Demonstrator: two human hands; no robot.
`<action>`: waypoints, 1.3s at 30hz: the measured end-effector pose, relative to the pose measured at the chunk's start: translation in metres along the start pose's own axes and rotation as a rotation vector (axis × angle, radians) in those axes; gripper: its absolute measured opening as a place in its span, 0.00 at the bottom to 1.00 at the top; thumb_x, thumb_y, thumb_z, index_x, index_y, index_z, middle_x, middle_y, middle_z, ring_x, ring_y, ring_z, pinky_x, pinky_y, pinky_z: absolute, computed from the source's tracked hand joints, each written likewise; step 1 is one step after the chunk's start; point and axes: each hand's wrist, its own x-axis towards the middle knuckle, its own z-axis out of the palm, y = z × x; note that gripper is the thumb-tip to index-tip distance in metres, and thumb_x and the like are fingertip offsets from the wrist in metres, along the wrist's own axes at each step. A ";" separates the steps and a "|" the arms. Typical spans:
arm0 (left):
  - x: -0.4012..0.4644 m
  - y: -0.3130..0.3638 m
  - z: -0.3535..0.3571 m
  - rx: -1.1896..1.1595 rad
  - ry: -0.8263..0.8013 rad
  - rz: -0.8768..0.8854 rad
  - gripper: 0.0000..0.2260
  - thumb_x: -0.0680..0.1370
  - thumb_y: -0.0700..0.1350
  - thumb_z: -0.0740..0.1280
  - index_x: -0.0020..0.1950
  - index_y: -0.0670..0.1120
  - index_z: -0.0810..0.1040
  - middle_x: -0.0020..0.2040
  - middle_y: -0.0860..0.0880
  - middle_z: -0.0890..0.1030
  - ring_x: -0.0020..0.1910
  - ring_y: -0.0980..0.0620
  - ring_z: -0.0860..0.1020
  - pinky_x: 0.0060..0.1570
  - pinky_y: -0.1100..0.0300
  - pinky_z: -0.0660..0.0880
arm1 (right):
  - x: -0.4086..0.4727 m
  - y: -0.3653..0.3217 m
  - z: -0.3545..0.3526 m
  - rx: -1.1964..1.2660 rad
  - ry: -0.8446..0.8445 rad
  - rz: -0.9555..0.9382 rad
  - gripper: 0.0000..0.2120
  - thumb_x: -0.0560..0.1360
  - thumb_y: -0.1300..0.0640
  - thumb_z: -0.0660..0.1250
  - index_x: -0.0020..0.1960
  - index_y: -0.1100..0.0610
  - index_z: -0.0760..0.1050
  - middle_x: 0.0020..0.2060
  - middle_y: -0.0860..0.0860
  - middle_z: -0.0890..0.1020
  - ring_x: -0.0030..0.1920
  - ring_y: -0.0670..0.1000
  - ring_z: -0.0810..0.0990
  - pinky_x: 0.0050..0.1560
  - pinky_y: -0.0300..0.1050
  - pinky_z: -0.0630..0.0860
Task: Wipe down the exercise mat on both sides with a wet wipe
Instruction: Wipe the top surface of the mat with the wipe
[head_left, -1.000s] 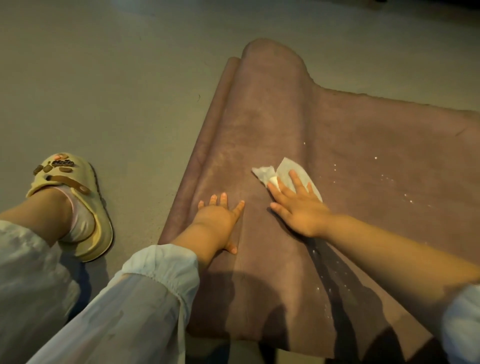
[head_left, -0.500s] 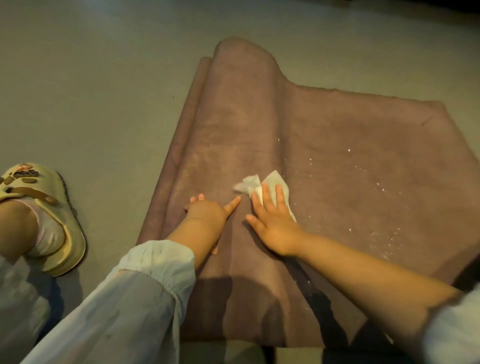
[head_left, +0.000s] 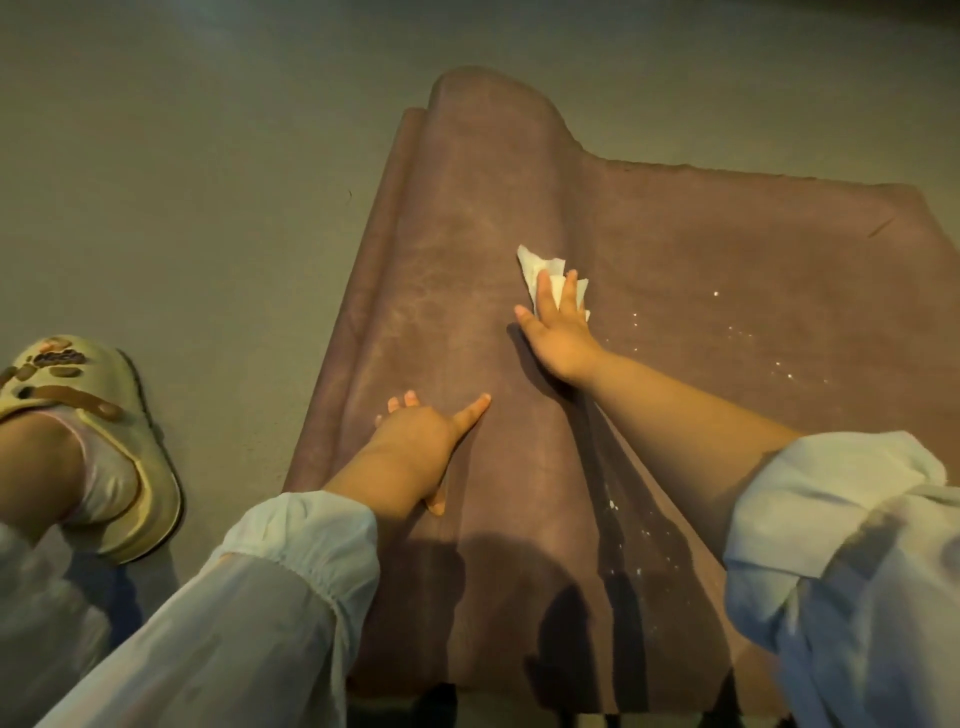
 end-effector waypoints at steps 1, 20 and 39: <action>-0.001 0.000 0.000 -0.008 0.004 0.006 0.54 0.68 0.47 0.76 0.74 0.59 0.34 0.71 0.26 0.51 0.70 0.30 0.57 0.70 0.43 0.58 | -0.005 0.001 0.002 -0.023 -0.009 -0.002 0.31 0.81 0.43 0.49 0.77 0.49 0.38 0.74 0.54 0.31 0.73 0.61 0.32 0.72 0.55 0.36; -0.007 -0.028 0.042 -0.066 0.245 0.086 0.46 0.72 0.53 0.72 0.77 0.52 0.43 0.75 0.33 0.41 0.74 0.34 0.44 0.73 0.48 0.49 | -0.260 0.019 0.087 -0.669 -0.418 -0.408 0.35 0.79 0.38 0.45 0.75 0.55 0.32 0.67 0.50 0.25 0.64 0.54 0.17 0.63 0.55 0.20; -0.009 -0.055 0.103 -0.193 1.038 0.167 0.16 0.70 0.37 0.72 0.58 0.40 0.80 0.62 0.39 0.77 0.62 0.40 0.76 0.64 0.41 0.65 | -0.046 -0.032 0.058 -0.475 -0.021 -0.052 0.28 0.81 0.42 0.42 0.77 0.50 0.38 0.75 0.58 0.36 0.74 0.58 0.33 0.71 0.53 0.32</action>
